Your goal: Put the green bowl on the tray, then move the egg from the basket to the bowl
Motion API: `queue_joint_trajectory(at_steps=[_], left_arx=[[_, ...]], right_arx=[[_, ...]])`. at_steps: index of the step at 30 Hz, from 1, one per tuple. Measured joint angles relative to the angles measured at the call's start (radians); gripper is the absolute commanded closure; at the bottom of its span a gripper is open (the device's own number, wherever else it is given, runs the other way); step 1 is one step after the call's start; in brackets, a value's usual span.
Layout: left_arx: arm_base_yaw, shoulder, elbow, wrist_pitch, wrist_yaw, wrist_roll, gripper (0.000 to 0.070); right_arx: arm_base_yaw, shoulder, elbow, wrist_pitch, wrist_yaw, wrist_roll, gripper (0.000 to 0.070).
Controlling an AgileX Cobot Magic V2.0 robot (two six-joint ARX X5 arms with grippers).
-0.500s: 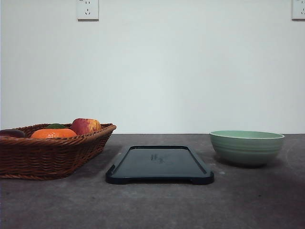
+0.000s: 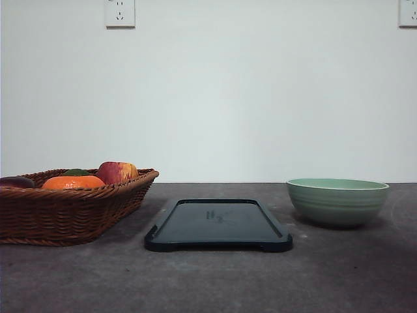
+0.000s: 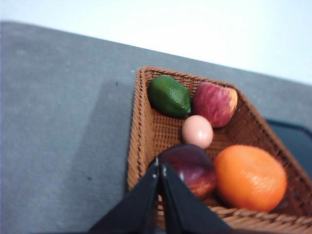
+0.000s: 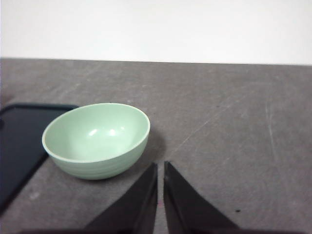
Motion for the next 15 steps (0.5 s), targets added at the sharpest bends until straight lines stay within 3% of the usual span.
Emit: queue_joint_trajectory(at_steps=[6,10,15], left_arx=[[0.000,0.000,0.000,0.009,0.000,-0.239,0.0700],[0.000,0.000,0.000,0.121,0.000,-0.375,0.0700],[0.000,0.000,0.000,0.272,0.000,-0.372,0.0700]], right_arx=[[0.000,0.000,0.000,0.020,0.023,0.257,0.0691],[0.000,0.000,0.000,0.093,0.022,0.400,0.0692],[0.000,0.000,0.000,0.246,0.018,0.442,0.0693]])
